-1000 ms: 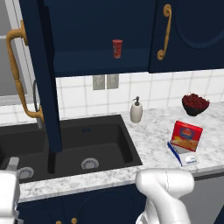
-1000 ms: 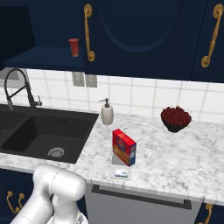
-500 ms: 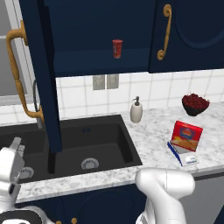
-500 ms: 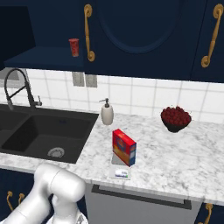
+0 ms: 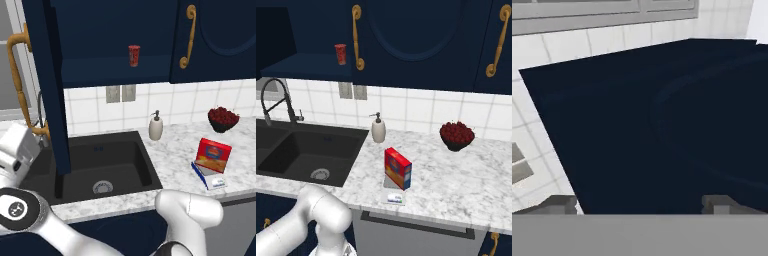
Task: Pick the boxed food and place it on the digital scale for weighing, and close the cabinet.
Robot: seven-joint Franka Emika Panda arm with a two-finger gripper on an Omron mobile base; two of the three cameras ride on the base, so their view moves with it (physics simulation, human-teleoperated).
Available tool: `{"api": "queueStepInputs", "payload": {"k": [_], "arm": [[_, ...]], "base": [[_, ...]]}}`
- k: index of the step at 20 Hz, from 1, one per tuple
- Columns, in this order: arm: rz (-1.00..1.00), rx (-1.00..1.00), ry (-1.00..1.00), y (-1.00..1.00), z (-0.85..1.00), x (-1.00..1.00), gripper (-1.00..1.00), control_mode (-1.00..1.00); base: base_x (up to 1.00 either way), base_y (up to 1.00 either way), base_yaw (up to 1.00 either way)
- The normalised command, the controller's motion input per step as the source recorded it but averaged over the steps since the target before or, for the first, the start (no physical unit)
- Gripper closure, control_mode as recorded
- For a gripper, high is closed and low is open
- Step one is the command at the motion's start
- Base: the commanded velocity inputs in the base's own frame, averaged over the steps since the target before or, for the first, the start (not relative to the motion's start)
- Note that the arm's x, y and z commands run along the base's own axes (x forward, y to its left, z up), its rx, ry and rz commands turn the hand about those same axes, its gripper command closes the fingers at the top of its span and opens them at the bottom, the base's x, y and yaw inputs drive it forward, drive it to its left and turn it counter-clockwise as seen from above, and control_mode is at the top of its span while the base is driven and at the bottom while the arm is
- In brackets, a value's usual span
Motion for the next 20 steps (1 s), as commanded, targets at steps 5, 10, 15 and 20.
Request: {"api": "queueStepInputs", "payload": {"k": [5,10,15,20], "arm": [[-0.12,0.15,0.01,-0.94,0.47,0.10,-1.00,-1.00],[-0.05,0.18,0.02,-1.00,0.45,0.00,-1.00,-1.00],[-0.01,0.20,0.07,-1.00,0.39,0.13,-1.00,-1.00],[0.16,0.23,0.07,-1.00,0.02,0.91,-1.00,-1.00]], "base": [[0.00,0.00,0.00],[0.00,0.00,0.00],[0.00,0.00,0.00],[0.00,0.00,0.00]]}}
